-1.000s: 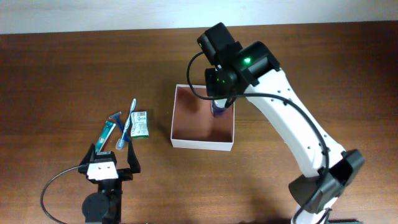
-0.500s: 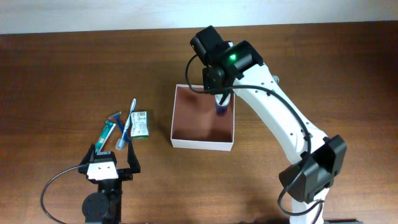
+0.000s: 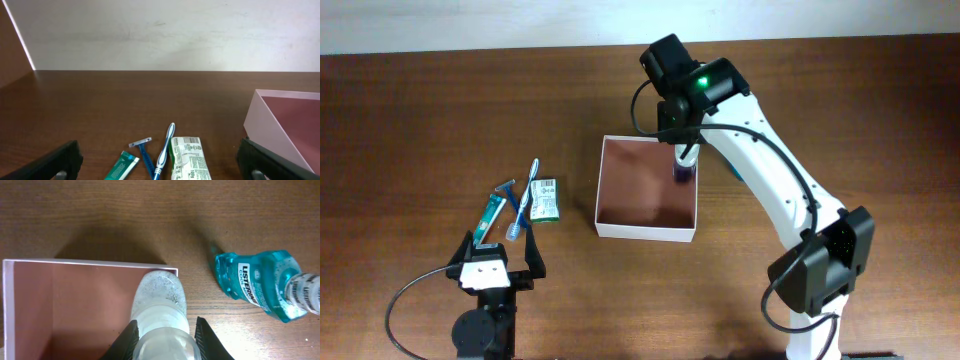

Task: Pack container
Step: 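Lower the soap bottle into the box and open the right gripper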

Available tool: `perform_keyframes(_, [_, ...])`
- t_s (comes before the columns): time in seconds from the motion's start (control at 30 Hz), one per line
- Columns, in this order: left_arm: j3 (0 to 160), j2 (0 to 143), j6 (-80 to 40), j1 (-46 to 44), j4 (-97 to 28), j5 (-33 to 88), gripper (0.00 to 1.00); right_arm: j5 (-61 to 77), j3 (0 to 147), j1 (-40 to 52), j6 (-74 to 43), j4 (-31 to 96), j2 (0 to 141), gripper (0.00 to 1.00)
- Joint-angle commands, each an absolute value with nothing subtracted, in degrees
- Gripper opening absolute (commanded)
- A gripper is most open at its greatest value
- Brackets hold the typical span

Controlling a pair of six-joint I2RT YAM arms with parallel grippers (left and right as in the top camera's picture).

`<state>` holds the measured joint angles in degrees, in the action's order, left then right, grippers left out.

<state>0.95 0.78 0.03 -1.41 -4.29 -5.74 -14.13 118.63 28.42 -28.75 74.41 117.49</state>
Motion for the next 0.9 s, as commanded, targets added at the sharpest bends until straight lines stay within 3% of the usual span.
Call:
perform_keyframes(0.0, [0.5, 0.3, 0.7, -1.1, -4.2, -4.7, 0.99, -15.7, 120.2, 27.8, -29.5, 73.7, 118.8, 0.23])
perform_keyframes(0.87, [0.5, 0.3, 0.7, -1.1, -4.2, -4.7, 0.99, -15.5, 114.0, 27.3, -30.5, 70.4, 119.7, 0.23])
